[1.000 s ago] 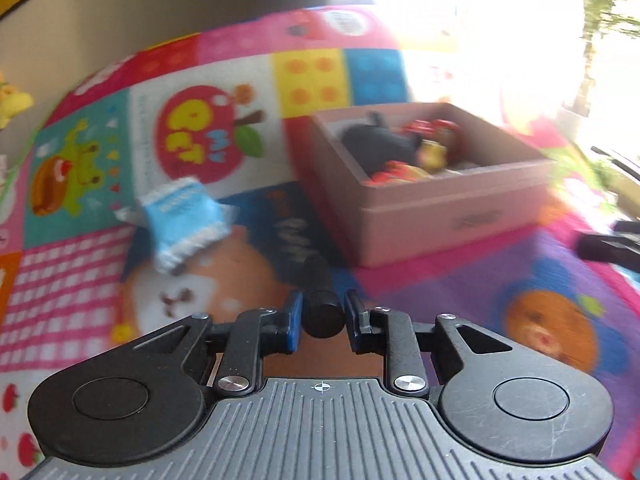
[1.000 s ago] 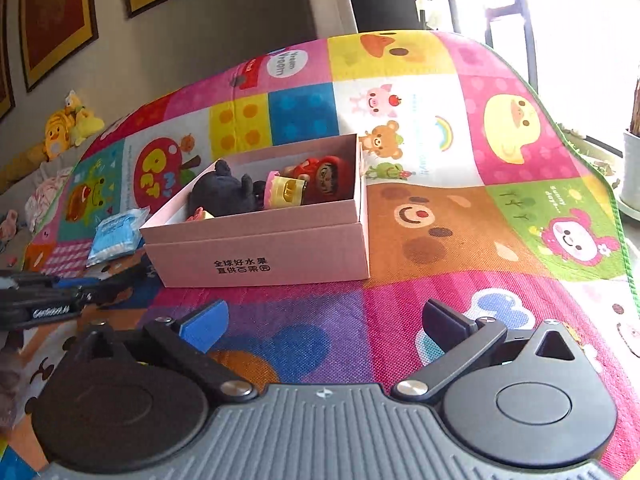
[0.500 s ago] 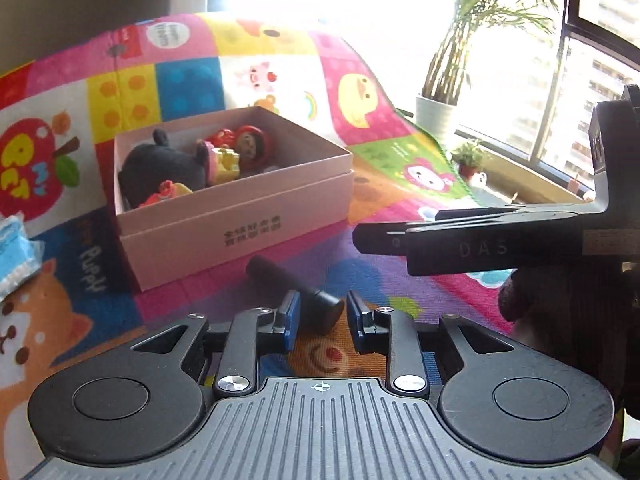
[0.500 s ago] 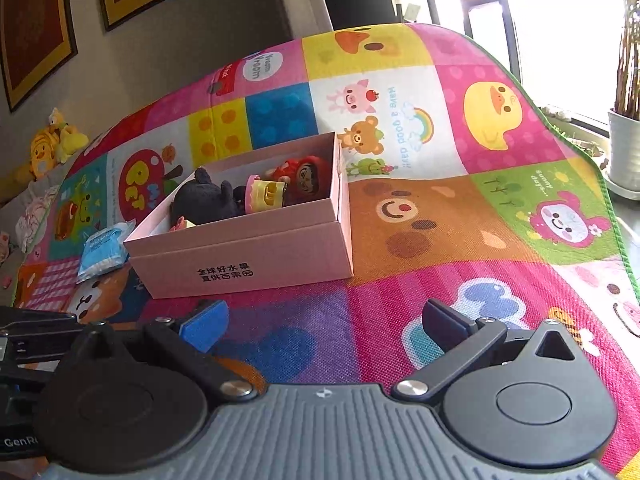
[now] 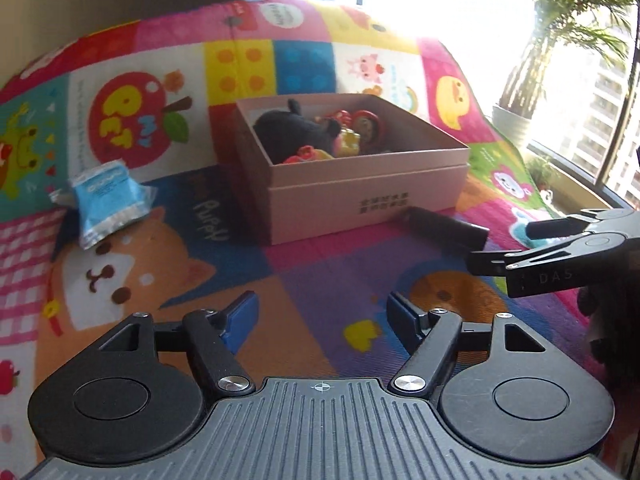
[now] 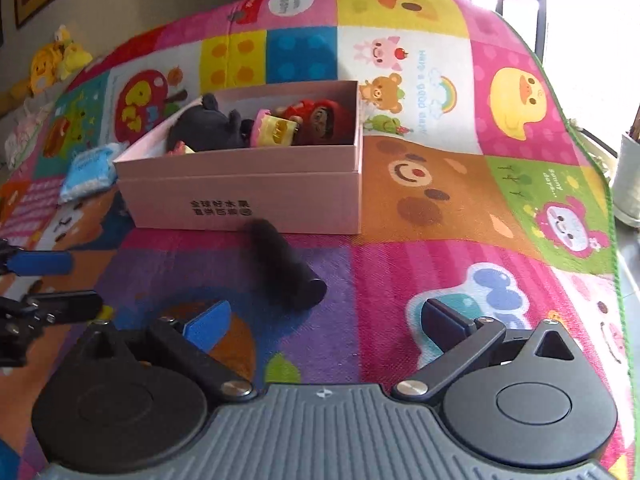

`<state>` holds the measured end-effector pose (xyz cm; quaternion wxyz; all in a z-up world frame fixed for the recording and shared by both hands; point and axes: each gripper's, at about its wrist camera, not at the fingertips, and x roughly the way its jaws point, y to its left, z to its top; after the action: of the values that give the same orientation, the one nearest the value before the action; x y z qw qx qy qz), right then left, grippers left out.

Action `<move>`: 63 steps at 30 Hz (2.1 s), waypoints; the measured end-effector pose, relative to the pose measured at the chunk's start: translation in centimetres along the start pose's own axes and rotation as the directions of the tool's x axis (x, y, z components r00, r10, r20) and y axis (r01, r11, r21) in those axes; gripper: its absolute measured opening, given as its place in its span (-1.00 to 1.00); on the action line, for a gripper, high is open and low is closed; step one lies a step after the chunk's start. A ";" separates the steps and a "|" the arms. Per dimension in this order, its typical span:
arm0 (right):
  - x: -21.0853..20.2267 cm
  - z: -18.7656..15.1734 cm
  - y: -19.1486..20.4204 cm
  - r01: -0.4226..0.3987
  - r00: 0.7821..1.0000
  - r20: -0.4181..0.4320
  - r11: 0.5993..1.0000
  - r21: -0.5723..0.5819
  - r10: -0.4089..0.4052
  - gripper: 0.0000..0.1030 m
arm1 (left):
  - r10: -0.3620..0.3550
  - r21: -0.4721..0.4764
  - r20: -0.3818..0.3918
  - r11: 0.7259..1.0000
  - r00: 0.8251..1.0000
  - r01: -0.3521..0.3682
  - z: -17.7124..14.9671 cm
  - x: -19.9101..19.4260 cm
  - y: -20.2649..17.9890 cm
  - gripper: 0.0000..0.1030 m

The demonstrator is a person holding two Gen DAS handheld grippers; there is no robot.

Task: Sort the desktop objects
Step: 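Set the black cylinder down beside the pink box with the left tool, then grasp the blue packet with the left tool and lift it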

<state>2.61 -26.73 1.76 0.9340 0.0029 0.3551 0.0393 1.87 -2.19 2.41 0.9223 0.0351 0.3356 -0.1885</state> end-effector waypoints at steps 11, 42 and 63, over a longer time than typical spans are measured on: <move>1.6 1.3 -2.8 0.135 0.991 -0.013 0.982 0.133 -0.135 0.91 | 0.103 -0.121 0.038 0.988 0.994 -0.098 0.2 0.2 2.7 0.82; 0.8 0.3 -0.8 -0.056 0.998 0.030 0.993 0.101 0.053 1.00 | 0.361 -0.240 -0.002 0.905 0.932 -0.351 4.5 4.5 11.2 0.13; 1.6 0.8 1.0 0.011 0.999 -0.038 1.000 -0.014 -0.011 1.00 | 0.033 -0.190 0.067 0.982 0.997 -0.019 -3.7 -2.3 2.1 0.72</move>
<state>4.27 -25.62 1.34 0.9273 -0.0061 0.3724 0.0367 -1.22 1.24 0.83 0.9350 -0.0550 0.3189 -0.1449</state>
